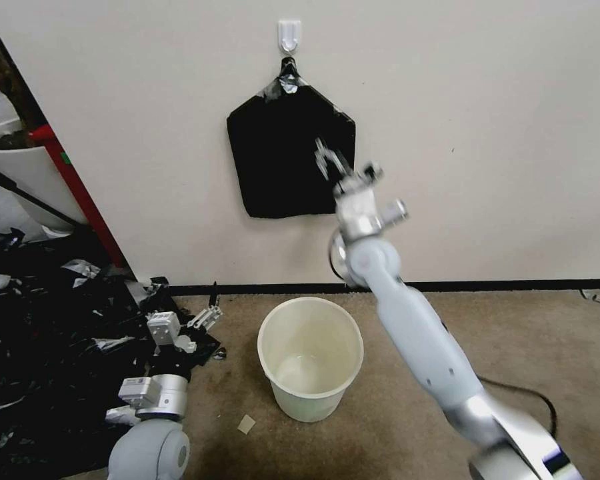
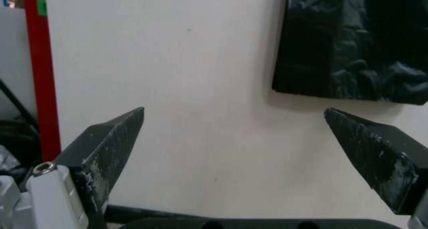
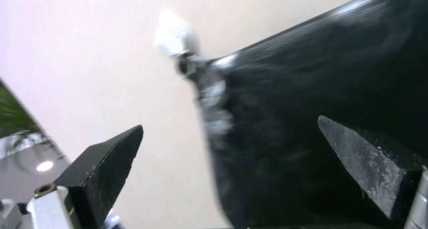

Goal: Place a trash bag onto the trash bin.

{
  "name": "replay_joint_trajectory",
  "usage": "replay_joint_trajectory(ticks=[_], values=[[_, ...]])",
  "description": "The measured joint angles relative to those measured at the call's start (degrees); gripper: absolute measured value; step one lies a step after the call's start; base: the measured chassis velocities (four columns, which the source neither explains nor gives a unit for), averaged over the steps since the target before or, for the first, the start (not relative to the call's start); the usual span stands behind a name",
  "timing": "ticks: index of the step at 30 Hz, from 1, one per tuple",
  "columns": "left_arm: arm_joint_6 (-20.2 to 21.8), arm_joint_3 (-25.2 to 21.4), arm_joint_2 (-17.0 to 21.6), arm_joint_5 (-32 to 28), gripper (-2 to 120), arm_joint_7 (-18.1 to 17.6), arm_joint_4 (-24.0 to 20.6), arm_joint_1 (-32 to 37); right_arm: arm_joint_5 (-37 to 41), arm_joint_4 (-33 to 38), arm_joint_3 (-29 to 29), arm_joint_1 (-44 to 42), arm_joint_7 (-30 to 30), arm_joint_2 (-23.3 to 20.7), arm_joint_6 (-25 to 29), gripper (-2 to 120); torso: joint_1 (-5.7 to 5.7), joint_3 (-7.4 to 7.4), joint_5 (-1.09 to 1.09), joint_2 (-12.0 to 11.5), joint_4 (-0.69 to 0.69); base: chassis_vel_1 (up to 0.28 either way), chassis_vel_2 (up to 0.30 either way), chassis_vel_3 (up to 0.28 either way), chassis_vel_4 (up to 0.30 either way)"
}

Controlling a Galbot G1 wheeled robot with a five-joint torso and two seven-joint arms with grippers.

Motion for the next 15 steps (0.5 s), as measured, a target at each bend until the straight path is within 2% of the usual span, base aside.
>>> replay_joint_trajectory(ticks=[2,4,7,15], values=[[0.1,-0.3,0.2,0.0,100,0.0,0.0,0.4,-0.2,-2.6,-0.4,1.8,-2.3,0.2,-2.5,100,0.00,0.01,-0.01,0.0,0.00,0.000,0.000,0.000,0.000],[0.3,-0.8,0.8,0.0,100,0.0,0.2,0.7,-0.9,-6.0,0.0,4.1,-5.8,1.5,-2.9,100,0.00,0.01,0.01,0.0,-0.01,0.000,0.000,0.000,0.000],[0.7,-1.4,1.4,0.0,100,0.0,0.4,0.8,-1.2,-8.2,1.4,6.0,-7.8,3.4,-2.9,100,0.00,0.01,0.01,0.0,-0.01,0.000,0.000,0.000,0.000],[1.7,-1.9,2.0,-1.1,100,-0.1,0.6,1.2,-3.3,-13.4,3.5,10.5,-9.4,7.5,-3.8,100,0.00,0.01,0.00,0.0,0.00,0.000,0.000,0.000,0.000]])
